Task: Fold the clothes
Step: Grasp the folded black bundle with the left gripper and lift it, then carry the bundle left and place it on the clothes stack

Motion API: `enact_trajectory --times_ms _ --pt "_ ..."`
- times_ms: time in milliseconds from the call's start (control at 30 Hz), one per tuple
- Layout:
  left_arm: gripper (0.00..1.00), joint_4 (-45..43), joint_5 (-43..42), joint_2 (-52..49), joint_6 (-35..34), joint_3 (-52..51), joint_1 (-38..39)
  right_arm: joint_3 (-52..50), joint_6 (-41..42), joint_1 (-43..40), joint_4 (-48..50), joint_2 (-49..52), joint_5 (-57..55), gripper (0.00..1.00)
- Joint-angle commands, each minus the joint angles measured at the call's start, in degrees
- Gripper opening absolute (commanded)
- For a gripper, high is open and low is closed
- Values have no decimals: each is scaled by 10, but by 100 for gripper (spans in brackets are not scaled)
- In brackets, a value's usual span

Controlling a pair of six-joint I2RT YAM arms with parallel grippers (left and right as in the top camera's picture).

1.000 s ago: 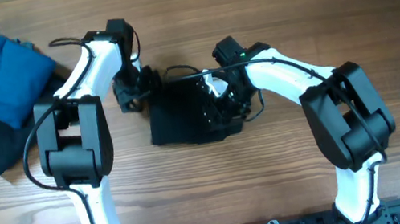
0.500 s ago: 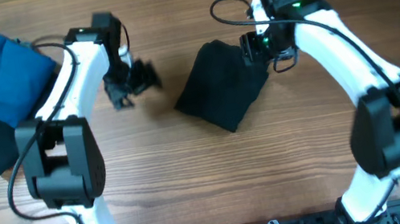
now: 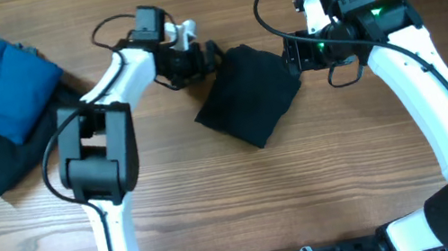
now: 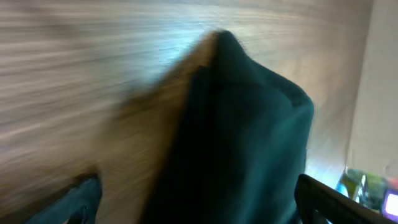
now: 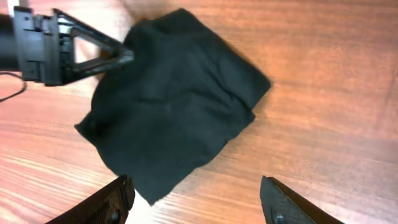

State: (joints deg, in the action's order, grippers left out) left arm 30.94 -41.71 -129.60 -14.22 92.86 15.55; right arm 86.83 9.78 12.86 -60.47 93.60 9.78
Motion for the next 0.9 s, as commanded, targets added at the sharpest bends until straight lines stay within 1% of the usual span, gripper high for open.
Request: enact_trajectory --times_ms 0,33,100,133,167,267,367,433,600,667,800,867 --pt "89 -5 -11 -52 -1 -1 48 11 -8 2 -18 -12 -11 70" --pt "72 -6 -11 -52 -1 -1 54 11 -8 2 -23 -12 -14 70" --pt "27 -9 -11 -50 -2 1 58 11 -8 2 -25 -12 -34 70" --pt "14 -9 -11 -50 -1 1 58 11 -8 2 -26 -12 -37 70" --pt "4 -9 -11 -50 -1 1 56 11 -8 2 -26 -12 -40 70" --pt "4 -7 12 -37 -1 3 34 11 -6 2 -28 -12 -60 70" --pt "4 -5 75 27 -1 6 -17 11 -4 2 -31 -12 -99 70" --pt "4 6 128 103 -1 6 -67 11 7 2 -31 -12 -103 70" --pt "4 26 204 271 -1 6 -199 11 9 1 -31 -12 -103 70" --pt "4 15 224 311 -1 6 -256 11 9 1 -31 -12 -103 70" --pt "4 8 234 335 -1 6 -352 11 9 1 -31 -12 -103 70" --pt "4 7 234 333 -1 6 -386 11 9 1 -31 -12 -103 70"
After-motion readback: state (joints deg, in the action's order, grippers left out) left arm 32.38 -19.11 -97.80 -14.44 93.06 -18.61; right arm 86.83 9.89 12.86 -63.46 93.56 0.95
